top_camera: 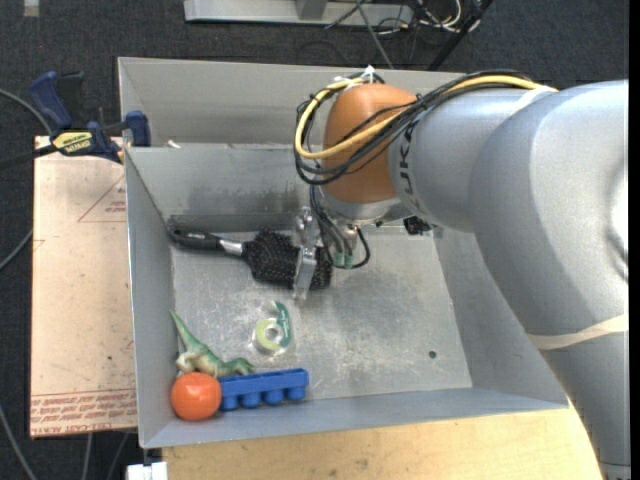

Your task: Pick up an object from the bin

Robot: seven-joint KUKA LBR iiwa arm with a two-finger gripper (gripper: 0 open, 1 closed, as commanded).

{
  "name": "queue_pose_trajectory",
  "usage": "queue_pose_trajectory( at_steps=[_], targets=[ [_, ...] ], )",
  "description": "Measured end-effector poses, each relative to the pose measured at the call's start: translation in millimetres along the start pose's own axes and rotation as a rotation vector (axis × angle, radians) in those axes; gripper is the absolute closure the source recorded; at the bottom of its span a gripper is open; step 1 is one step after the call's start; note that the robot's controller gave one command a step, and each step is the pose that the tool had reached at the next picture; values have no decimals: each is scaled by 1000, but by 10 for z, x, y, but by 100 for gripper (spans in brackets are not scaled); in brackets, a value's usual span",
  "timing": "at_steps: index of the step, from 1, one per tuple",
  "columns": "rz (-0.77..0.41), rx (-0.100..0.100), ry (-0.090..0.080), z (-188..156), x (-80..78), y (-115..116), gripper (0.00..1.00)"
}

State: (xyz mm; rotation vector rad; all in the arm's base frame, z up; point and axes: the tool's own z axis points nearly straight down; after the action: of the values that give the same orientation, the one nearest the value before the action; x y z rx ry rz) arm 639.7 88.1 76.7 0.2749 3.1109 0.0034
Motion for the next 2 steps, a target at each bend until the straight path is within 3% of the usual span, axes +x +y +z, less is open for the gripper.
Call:
queue_pose_trajectory(
  at_steps=[2],
  targets=[
    [0, 1, 3, -17, -2, -1, 100]
  ],
)
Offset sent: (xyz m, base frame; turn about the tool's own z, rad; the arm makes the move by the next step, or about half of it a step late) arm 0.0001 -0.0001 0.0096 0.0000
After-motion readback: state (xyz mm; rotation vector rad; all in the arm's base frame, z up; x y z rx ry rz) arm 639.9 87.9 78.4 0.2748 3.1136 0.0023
